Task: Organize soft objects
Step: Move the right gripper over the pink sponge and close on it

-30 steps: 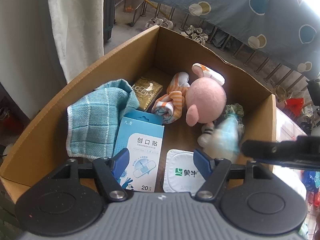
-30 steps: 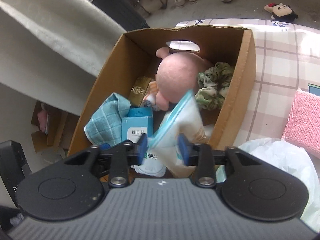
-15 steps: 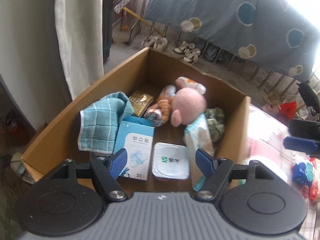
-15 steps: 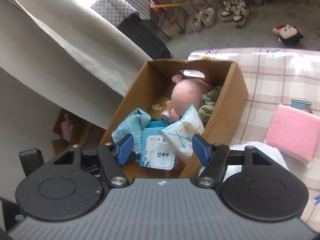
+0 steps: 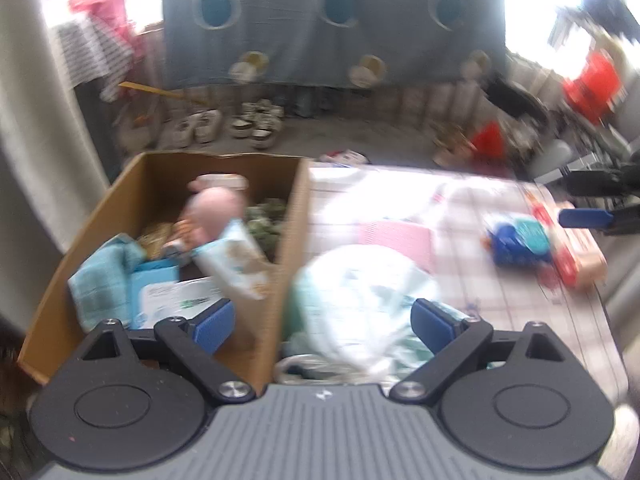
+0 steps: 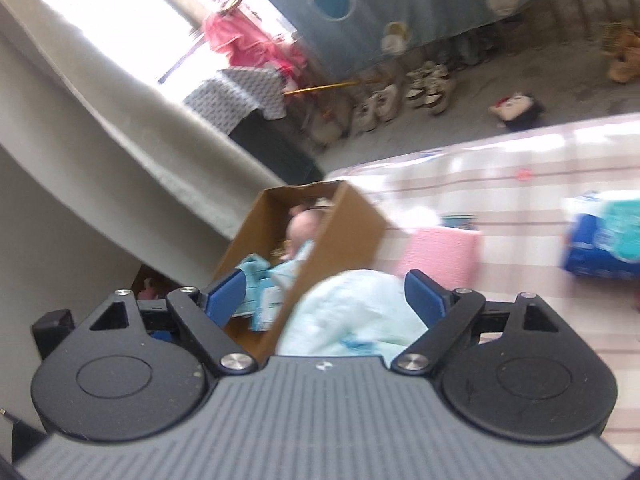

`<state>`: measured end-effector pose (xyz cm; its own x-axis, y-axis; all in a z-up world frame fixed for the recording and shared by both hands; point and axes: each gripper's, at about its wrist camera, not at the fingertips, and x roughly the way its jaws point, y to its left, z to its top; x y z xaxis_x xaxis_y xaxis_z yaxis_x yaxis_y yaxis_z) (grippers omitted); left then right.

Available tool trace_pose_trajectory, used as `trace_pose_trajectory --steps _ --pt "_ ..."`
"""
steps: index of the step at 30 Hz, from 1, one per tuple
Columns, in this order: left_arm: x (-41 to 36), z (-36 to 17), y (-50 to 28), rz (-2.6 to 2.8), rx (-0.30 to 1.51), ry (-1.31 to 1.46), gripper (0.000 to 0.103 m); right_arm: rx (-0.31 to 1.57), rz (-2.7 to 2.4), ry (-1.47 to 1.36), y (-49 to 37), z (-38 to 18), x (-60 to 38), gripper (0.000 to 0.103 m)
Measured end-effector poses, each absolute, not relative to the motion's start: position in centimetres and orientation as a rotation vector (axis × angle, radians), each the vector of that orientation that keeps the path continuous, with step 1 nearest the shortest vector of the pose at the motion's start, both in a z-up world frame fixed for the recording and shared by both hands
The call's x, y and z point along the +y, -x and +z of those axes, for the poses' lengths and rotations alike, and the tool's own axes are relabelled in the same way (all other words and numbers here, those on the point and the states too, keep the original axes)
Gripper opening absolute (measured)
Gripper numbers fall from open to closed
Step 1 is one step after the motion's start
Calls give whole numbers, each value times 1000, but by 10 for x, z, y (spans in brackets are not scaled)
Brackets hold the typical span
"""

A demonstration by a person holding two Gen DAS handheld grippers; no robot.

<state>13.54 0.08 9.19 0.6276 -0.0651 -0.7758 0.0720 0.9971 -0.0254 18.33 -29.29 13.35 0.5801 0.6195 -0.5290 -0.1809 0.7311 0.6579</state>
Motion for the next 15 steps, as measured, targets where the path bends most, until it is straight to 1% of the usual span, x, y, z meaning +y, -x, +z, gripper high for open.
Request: trace_pose_trajectory --steps 4,7,13,15 --pt "-39 85 -152 -118 923 -59 96 868 482 -627 -184 112 -321 87" --pt "-54 77 -169 -118 933 -64 96 902 501 -586 -197 99 -323 87" --pt "-57 55 -205 -28 949 -80 95 986 505 -520 -265 56 -293 87" --pt "-48 49 -217 -5 965 -62 93 1011 518 -508 -291 39 -286 87"
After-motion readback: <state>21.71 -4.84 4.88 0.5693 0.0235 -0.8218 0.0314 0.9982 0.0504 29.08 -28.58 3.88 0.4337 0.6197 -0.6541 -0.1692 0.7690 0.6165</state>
